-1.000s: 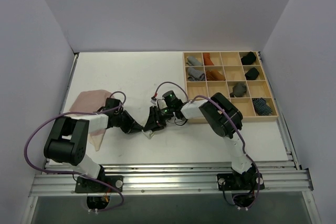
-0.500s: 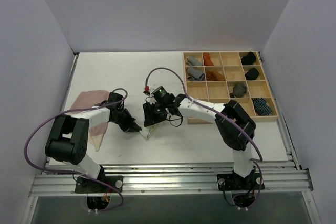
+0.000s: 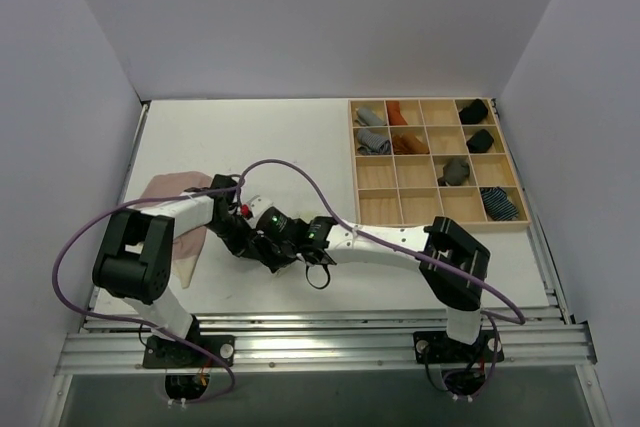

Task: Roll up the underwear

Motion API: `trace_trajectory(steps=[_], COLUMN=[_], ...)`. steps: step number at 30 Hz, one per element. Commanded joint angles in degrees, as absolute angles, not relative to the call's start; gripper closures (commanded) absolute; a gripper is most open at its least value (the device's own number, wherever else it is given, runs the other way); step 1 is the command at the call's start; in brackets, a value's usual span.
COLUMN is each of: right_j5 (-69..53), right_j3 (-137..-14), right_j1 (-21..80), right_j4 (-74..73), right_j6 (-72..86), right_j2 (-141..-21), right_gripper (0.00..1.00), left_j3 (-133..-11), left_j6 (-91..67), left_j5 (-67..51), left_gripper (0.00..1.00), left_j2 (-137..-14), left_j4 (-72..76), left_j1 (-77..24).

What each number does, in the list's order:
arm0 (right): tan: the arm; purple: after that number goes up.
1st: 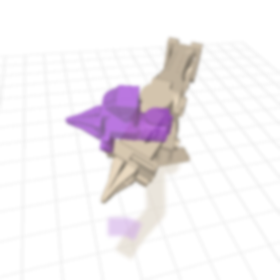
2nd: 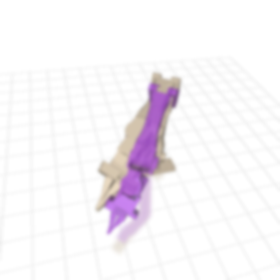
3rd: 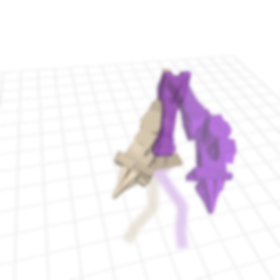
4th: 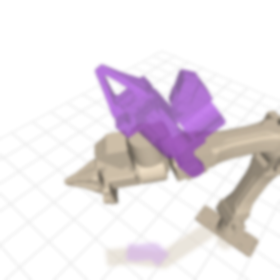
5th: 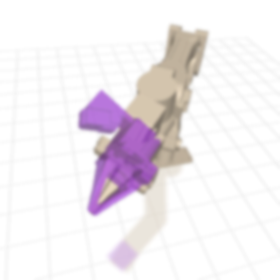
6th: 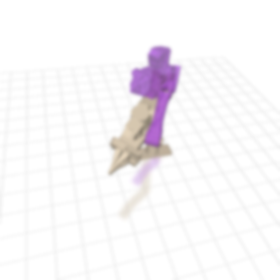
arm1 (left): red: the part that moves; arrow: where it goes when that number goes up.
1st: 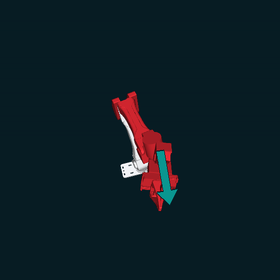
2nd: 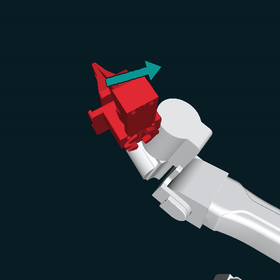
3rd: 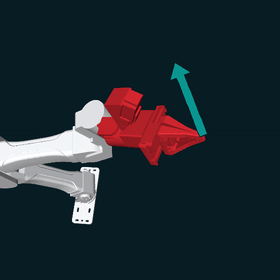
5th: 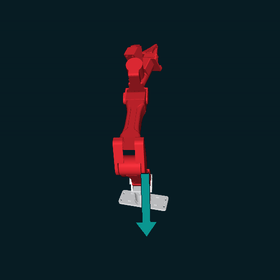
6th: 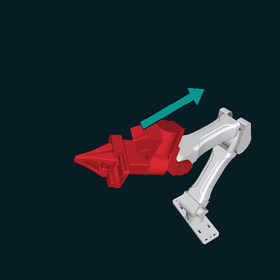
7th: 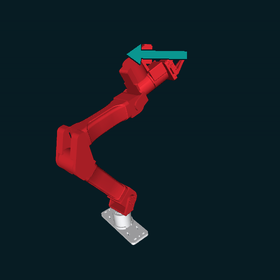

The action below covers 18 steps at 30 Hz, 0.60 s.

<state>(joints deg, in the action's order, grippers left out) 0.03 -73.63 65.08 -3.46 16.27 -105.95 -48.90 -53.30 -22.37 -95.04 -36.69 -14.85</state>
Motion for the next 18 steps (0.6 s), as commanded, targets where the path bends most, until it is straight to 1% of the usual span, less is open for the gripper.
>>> trace_trajectory(steps=[1,3,8,18], right_j5=[7.2,9.7,11.5,15.9], right_j3=[-75.6,-75.9,-75.6,-77.5], right_j1=[68.0,69.2,71.0,71.5], right_j4=[-4.2,-4.6,-4.2,-5.0], right_j6=[13.1,12.0,10.9,7.3], right_j2=[-106.6,-107.3,-108.8,-113.4], right_gripper=[0.62,0.62,0.62,0.62], left_j3=[-51.1,-51.9,-53.5,-54.3], left_j6=[-51.6,-51.4,-51.6,-51.9], left_j5=[-22.5,-22.8,-22.2,-21.7], left_gripper=[0.98,0.98,0.98,0.98], left_j2=[-97.7,-98.3,-98.2,-99.1], left_j4=[-41.8,-43.0,-44.5,-46.1], left_j1=[-14.9,-15.0,-14.9,-15.0])
